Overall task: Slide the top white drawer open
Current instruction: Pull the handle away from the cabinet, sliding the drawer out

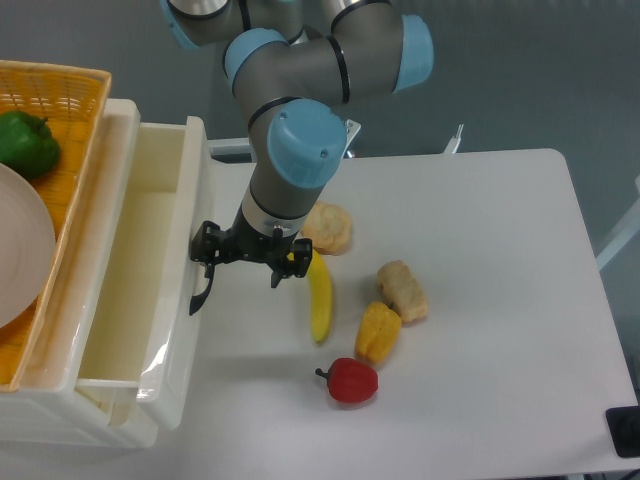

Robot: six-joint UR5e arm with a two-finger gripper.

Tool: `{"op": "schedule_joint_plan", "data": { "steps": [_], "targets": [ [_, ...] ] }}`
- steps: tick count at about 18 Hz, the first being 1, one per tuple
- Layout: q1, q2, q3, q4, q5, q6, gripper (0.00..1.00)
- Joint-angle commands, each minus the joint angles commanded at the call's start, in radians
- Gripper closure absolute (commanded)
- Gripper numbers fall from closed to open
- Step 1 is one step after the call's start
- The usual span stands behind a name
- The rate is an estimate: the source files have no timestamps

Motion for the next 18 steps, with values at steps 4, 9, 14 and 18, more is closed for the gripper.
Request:
{"op": "schedule_joint_plan", "data": {
  "steps": [4,9,14,18],
  "targets": [
    [0.008,-0.002,0.003,0.0,0.023,0.023,0.0],
    [0.023,0.0,0.003,-0.002,0.023,0.064,0.0],
    [0.041,-0.003,0.008,-0.002,0.023,0.113,0.0],
    [0.058,-0.003,0.009,-0.005,0.022,0.126,0.0]
  ]
}}
